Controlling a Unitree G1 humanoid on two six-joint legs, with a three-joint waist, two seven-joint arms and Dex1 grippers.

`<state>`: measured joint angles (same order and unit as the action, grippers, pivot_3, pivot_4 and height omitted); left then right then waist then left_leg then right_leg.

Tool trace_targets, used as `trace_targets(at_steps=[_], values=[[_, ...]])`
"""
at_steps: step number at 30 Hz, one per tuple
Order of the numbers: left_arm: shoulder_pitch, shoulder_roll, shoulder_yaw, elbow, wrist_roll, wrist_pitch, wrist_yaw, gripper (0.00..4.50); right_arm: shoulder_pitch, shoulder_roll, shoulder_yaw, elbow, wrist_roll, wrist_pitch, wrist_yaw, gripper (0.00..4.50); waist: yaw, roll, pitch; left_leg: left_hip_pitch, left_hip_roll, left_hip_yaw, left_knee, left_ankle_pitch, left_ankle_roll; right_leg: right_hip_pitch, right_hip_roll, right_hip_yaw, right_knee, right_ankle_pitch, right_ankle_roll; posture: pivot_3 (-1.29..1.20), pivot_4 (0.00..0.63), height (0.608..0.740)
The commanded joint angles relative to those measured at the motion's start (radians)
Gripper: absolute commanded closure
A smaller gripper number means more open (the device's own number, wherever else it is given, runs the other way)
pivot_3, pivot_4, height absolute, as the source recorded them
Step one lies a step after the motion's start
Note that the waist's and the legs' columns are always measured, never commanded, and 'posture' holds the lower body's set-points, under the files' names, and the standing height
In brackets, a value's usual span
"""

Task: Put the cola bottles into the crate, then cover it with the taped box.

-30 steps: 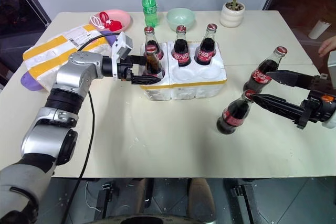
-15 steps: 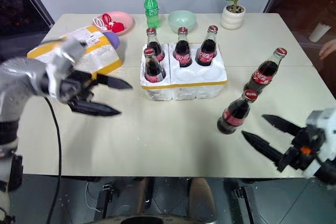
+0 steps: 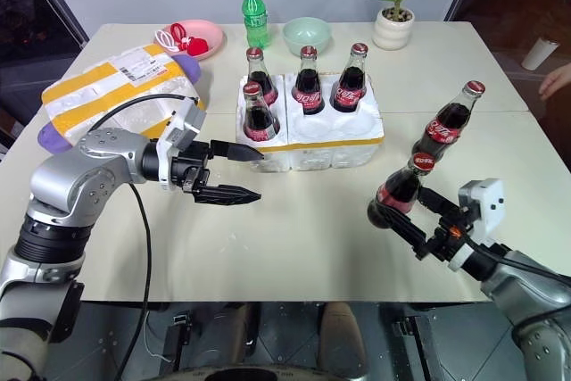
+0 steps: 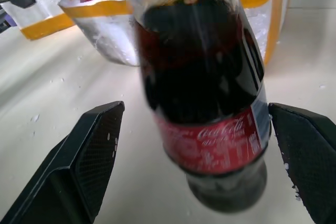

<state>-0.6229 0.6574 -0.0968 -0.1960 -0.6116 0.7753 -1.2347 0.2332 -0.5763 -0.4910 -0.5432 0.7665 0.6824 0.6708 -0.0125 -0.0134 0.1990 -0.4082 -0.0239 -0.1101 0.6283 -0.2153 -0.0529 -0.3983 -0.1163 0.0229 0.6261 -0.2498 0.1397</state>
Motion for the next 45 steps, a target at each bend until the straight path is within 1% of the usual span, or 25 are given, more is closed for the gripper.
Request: trace_targets(at_steps=[1,3,6,8,10,11,12,13,16,19,21,23,28,31,34,36,37,38,41,42,45], values=[[-0.026,0.005,0.026,-0.006,-0.02,-0.006,0.009,0.05,-0.053,0.006,0.048,0.058,-0.044,-0.046,-0.021,0.0,0.0,0.0,0.0,0.0,0.0,0.0,0.0,0.0,0.0,0.0,0.0,0.0,0.0,0.0,0.0,0.0,0.15,0.739],[-0.024,0.007,0.029,-0.01,-0.024,-0.004,0.015,0.0,-0.063,0.005,0.054,0.06,-0.032,-0.061,-0.002,0.54,0.001,0.0,0.0,0.0,0.0,0.0,0.0,0.0,0.0,0.0,0.0,0.0,0.0,0.0,0.0,0.0,0.15,0.739],[-0.017,0.012,0.038,-0.015,-0.033,0.001,0.025,0.0,-0.084,-0.006,0.017,0.022,0.05,-0.056,0.019,1.65,0.001,0.0,0.0,0.0,0.0,0.0,0.0,0.0,0.0,0.0,0.0,0.0,0.0,0.0,0.001,0.0,0.15,0.739],[-0.009,0.016,0.046,-0.02,-0.037,0.003,0.031,0.0,-0.116,-0.016,-0.018,0.003,0.132,-0.035,0.014,1.65,0.0,0.001,0.001,0.0,0.0,0.0,-0.001,0.0,0.0,-0.001,0.0,0.0,0.0,0.0,0.001,0.0,0.15,0.739],[0.013,0.02,0.083,-0.029,-0.051,0.015,0.064,0.0,-0.219,-0.068,-0.048,-0.029,0.31,0.019,-0.004,1.65,-0.007,0.004,0.002,0.0,0.0,0.0,0.0,0.0,0.0,-0.001,0.0,0.0,0.001,0.0,0.001,0.0,0.15,0.739],[0.021,0.021,0.101,-0.032,-0.06,0.024,0.081,0.0,-0.27,-0.09,-0.046,-0.034,0.37,0.039,-0.016,1.65,-0.011,0.006,0.004,0.0,0.0,0.001,0.0,0.0,0.0,-0.002,0.0,0.001,0.001,0.0,0.001,0.0,0.15,0.739],[0.029,0.02,0.121,-0.036,-0.069,0.032,0.103,0.0,-0.343,-0.111,-0.022,-0.025,0.391,0.057,-0.035,1.65,-0.013,0.007,0.004,0.0,0.0,0.002,0.0,0.0,0.0,-0.003,0.0,0.002,0.002,0.0,0.0,0.0,0.15,0.739],[0.034,0.018,0.136,-0.04,-0.078,0.039,0.122,0.0,-0.407,-0.126,0.008,-0.004,0.386,0.071,-0.054,1.65,-0.015,0.007,0.004,0.0,0.0,0.002,0.0,0.0,0.0,-0.003,0.0,0.002,0.003,0.0,0.001,0.0,0.15,0.739],[0.049,0.015,0.178,-0.059,-0.101,0.053,0.17,0.0,-0.611,-0.148,0.147,0.095,0.274,0.088,-0.088,1.65,-0.009,0.006,0.004,0.0,0.002,0.0,-0.001,0.0,0.0,-0.004,0.003,0.001,0.004,0.0,0.001,0.0,0.15,0.739],[0.061,0.017,0.21,-0.083,-0.126,0.065,0.212,0.0,-0.81,-0.117,0.299,0.268,0.118,0.064,-0.101,1.65,-0.005,0.005,0.004,-0.001,0.002,0.0,-0.001,0.0,0.0,-0.005,0.003,0.001,0.004,0.0,0.001,0.0,0.15,0.739],[0.068,0.017,0.222,-0.098,-0.134,0.066,0.234,0.0,-0.9,-0.089,0.369,0.375,0.043,0.041,-0.081,1.65,0.0,0.005,0.004,-0.002,0.002,0.0,0.0,0.0,0.0,-0.006,0.003,0.001,0.004,0.001,0.001,0.0,0.15,0.739],[0.073,0.016,0.231,-0.11,-0.142,0.066,0.255,0.0,-0.951,-0.063,0.423,0.455,-0.016,0.01,-0.034,1.65,0.003,0.005,0.004,-0.004,0.001,0.0,0.0,0.0,0.0,-0.007,0.003,0.001,0.004,0.001,0.002,0.0,0.15,0.739],[0.096,0.026,0.239,-0.133,-0.156,0.063,0.276,0.0,-1.022,0.011,0.511,0.603,-0.121,-0.037,0.047,1.65,-0.006,0.005,0.004,-0.004,0.001,0.0,-0.001,0.0,0.0,-0.008,0.003,0.001,0.004,0.002,0.003,0.0,0.15,0.739],[0.105,0.032,0.238,-0.136,-0.161,0.058,0.281,0.0,-1.027,0.038,0.549,0.653,-0.165,-0.042,0.094,1.65,-0.006,0.005,0.004,-0.004,0.001,0.0,-0.002,0.0,0.0,-0.009,0.003,0.001,0.004,0.002,0.003,0.0,0.15,0.739],[0.102,0.031,0.232,-0.125,-0.157,0.048,0.282,0.0,-1.035,0.063,0.571,0.699,-0.207,-0.035,0.108,1.65,-0.005,0.005,0.004,-0.004,0.001,0.0,-0.003,0.0,0.0,-0.009,0.003,0.001,0.004,0.002,0.003,0.0,0.15,0.739],[0.097,0.029,0.227,-0.121,-0.159,0.044,0.282,0.0,-1.035,0.07,0.588,0.71,-0.248,-0.042,0.109,0.6,-0.007,0.005,0.004,-0.004,0.001,0.0,-0.003,0.0,0.0,-0.009,0.003,0.001,0.004,0.002,0.003,0.0,0.15,0.739],[0.095,0.027,0.225,-0.123,-0.161,0.045,0.283,0.0,-1.032,0.07,0.588,0.702,-0.264,-0.047,0.104,0.15,-0.007,0.005,0.004,-0.004,0.001,0.0,-0.003,0.0,0.0,-0.009,0.003,0.001,0.004,0.002,0.003,0.0,0.15,0.739],[0.093,0.026,0.223,-0.123,-0.163,0.044,0.282,0.0,-1.028,0.07,0.582,0.688,-0.274,-0.052,0.098,0.03,-0.008,0.005,0.004,-0.004,0.001,0.0,-0.003,0.0,0.0,-0.009,0.003,0.001,0.004,0.002,0.003,0.0,0.15,0.739],[0.087,0.023,0.221,-0.124,-0.169,0.042,0.28,0.0,-0.997,0.045,0.523,0.593,-0.247,-0.02,0.084,0.03,-0.008,0.005,0.004,-0.004,0.001,0.0,-0.003,0.0,0.0,-0.009,0.003,0.001,0.004,0.002,0.003,0.0,0.15,0.739],[0.084,0.02,0.224,-0.126,-0.18,0.048,0.281,0.0,-0.973,0.03,0.48,0.538,-0.211,0.007,0.077,0.03,-0.007,0.005,0.004,-0.004,0.001,0.0,-0.003,0.0,0.0,-0.009,0.003,0.001,0.004,0.002,0.003,0.0,0.15,0.739],[0.08,0.026,0.221,-0.15,-0.224,0.075,0.261,0.0,-0.845,-0.044,0.275,0.319,-0.064,0.106,0.049,0.03,0.009,0.005,0.004,-0.005,0.001,0.0,-0.003,0.0,0.0,-0.009,0.003,0.001,0.004,0.002,0.003,0.0,0.15,0.739]])
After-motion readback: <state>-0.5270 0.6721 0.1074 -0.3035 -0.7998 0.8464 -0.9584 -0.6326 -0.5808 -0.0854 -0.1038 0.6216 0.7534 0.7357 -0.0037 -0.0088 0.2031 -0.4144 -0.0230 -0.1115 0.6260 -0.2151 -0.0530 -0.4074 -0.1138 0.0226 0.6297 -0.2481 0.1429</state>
